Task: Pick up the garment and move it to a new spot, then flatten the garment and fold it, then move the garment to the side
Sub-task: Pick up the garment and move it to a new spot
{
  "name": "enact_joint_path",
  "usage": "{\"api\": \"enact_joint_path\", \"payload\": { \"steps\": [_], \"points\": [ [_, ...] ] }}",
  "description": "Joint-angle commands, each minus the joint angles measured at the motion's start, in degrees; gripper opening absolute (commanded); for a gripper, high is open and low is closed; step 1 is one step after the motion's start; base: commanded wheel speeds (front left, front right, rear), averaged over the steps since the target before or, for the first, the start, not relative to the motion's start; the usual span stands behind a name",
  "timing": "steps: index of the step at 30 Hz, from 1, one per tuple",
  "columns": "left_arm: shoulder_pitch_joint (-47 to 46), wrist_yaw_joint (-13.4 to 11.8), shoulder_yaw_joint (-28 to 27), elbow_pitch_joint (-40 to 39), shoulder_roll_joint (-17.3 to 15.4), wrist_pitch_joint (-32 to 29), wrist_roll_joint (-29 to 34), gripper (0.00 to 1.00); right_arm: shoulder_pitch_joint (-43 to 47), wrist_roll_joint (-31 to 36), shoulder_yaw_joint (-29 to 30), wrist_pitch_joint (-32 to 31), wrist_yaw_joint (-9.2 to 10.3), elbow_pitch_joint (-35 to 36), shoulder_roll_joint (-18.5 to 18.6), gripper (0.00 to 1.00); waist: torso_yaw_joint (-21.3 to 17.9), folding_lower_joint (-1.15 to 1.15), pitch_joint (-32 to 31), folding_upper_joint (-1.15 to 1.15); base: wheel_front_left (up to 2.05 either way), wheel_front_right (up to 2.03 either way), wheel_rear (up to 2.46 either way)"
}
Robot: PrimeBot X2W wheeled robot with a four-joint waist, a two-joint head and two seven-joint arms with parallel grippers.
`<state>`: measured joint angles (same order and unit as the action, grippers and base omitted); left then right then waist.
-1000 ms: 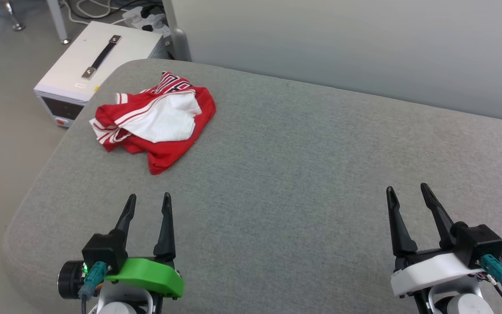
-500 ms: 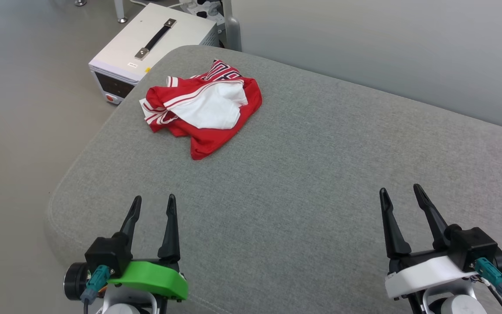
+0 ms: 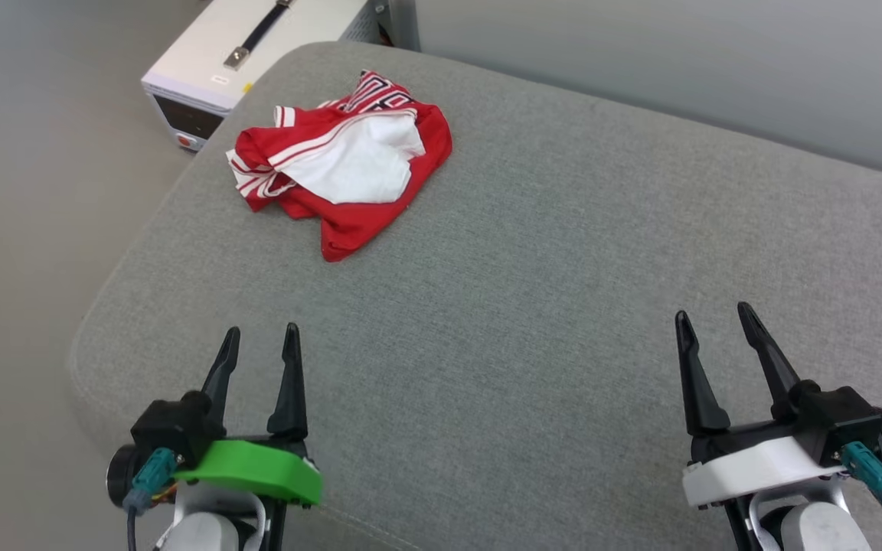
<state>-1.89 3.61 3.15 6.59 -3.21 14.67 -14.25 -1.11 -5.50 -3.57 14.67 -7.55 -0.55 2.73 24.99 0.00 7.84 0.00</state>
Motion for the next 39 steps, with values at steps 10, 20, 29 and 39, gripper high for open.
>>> {"api": "enact_joint_path", "payload": {
  "steps": [10,20,29,39],
  "points": [
    [-21.65,3.76,2.02,17.70,-8.47,-3.89,-2.56,1.00,-3.44,2.53,0.68,0.33,0.06,3.64,1.31,1.00,-7.76,0.00,11.08,0.00,0.00,0.00,0.00],
    [-41.82,3.86,12.10,27.40,-23.81,-24.50,-14.63,1.00,-6.74,3.10,-0.75,0.33,0.06,6.93,2.42,1.00,-12.98,0.00,19.40,0.00,0.00,0.00,0.00],
    [-49.37,3.87,16.53,32.05,-30.97,-36.79,-29.23,1.00,-8.77,3.31,-1.58,0.33,0.06,7.92,2.35,1.00,-15.95,0.00,23.88,0.00,0.00,0.00,0.00],
    [-50.31,3.87,21.22,34.64,-32.58,-43.99,-36.79,0.33,-9.69,3.78,-1.88,0.33,0.06,7.91,2.05,1.00,-16.84,0.00,25.22,0.00,0.00,0.00,0.00]
  ]
}}
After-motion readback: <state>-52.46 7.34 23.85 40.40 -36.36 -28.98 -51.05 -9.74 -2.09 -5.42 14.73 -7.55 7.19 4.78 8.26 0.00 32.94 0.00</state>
